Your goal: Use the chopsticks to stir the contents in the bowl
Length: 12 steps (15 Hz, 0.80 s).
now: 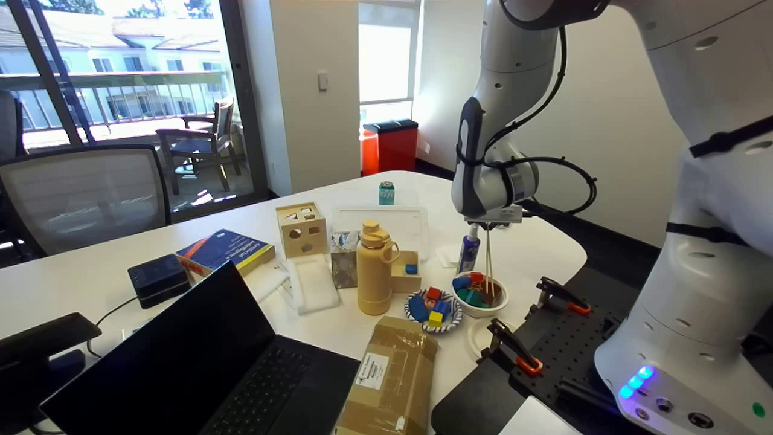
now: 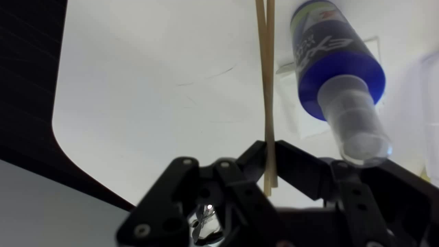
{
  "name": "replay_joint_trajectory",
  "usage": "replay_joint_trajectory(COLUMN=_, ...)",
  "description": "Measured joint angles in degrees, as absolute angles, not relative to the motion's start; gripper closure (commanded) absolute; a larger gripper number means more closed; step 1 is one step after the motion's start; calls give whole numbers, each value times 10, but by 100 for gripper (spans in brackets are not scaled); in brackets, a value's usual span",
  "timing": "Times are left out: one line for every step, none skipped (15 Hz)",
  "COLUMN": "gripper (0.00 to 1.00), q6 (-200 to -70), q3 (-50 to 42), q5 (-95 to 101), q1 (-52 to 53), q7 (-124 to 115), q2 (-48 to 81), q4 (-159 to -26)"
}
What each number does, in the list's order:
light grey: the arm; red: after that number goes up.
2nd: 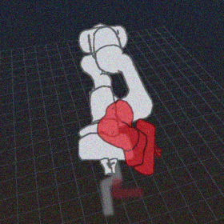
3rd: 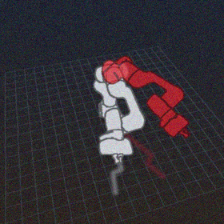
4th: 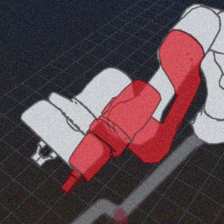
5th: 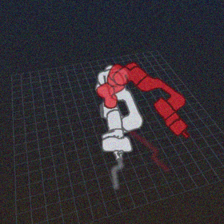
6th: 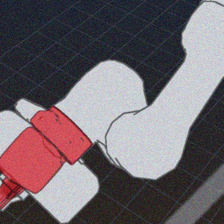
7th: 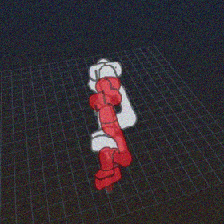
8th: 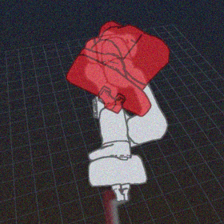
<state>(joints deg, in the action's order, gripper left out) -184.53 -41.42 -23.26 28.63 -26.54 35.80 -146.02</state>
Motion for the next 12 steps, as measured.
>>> replay_joint_trajectory(gripper=96, q6=-1845, q3=-418, q5=-233, q1=287, q7=-265, q2=361, q4=-1462)
replay_joint_trajectory(gripper=96, q6=-1845, q3=-419, q5=-233, q1=288, q7=-264, q2=363, q4=-1463)
replay_joint_trajectory(gripper=96, q6=-1845, q3=-419, q5=-233, q1=289, q7=-264, q2=364, q4=-1465)
replay_joint_trajectory(gripper=96, q6=-1845, q3=-419, q5=-233, q1=291, q7=-263, q2=365, q4=-1467)
replay_joint_trajectory(gripper=96, q6=-1845, q3=-416, q5=-233, q1=291, q7=-263, q2=365, q4=-1469)
replay_joint_trajectory(gripper=96, q6=-1845, q3=-413, q5=-233, q1=291, q7=-263, q2=365, q4=-1471)
replay_joint_trajectory(gripper=96, q6=-1845, q3=-408, q5=-232, q1=291, q7=-263, q2=365, q4=-1472)
replay_joint_trajectory(gripper=96, q6=-1845, q3=-402, q5=-232, q1=291, q7=-263, q2=365, q4=-1473)
replay_joint_trajectory(gripper=96, q6=-1845, q3=-396, q5=-232, q1=291, q7=-263, q2=365, q4=-1473)
replay_joint_trajectory(gripper=96, q6=-1845, q3=-391, q5=-232, q1=291, q7=-263, q2=365, q4=-1473)
replay_joint_trajectory(gripper=96, q6=-1845, q3=-386, q5=-232, q1=291, q7=-263, q2=365, q4=-1473)
replay_joint_trajectory(gripper=96, q6=-1845, q3=-383, q5=-232, q1=291, q7=-263, q2=365, q4=-1471)
